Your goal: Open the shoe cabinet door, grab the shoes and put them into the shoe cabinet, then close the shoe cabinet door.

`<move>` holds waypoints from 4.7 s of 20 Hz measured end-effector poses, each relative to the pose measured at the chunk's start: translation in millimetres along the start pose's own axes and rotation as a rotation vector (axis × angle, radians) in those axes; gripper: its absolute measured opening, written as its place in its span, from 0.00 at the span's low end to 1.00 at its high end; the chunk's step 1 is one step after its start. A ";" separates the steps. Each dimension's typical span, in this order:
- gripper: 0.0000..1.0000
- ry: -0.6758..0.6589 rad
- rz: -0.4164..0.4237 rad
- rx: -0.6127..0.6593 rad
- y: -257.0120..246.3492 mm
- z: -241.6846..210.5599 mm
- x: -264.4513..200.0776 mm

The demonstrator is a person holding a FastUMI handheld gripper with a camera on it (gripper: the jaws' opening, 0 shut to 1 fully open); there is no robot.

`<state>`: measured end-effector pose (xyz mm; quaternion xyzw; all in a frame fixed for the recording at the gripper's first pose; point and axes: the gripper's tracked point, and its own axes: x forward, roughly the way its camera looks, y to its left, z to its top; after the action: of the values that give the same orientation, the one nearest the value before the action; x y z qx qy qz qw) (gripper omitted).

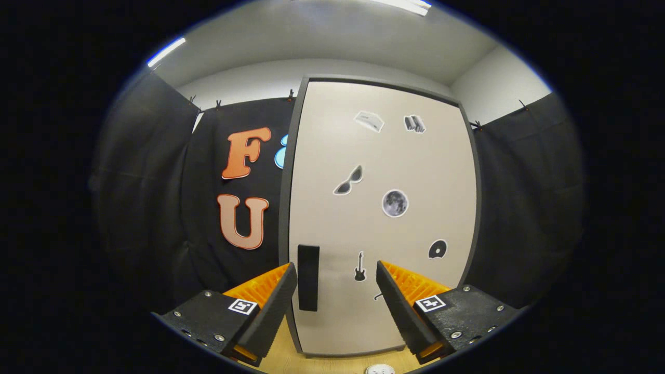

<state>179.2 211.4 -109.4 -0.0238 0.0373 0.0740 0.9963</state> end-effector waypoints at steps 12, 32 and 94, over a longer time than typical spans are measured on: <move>0.37 0.196 0.047 0.108 33.9 -86.1 50.2; 0.26 0.182 0.160 0.206 -89.7 -79.4 -136.1; 0.08 0.910 -0.056 0.019 -108.4 -531.7 -155.5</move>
<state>4.4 53.5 -622.4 -0.0460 0.4712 0.0285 0.8804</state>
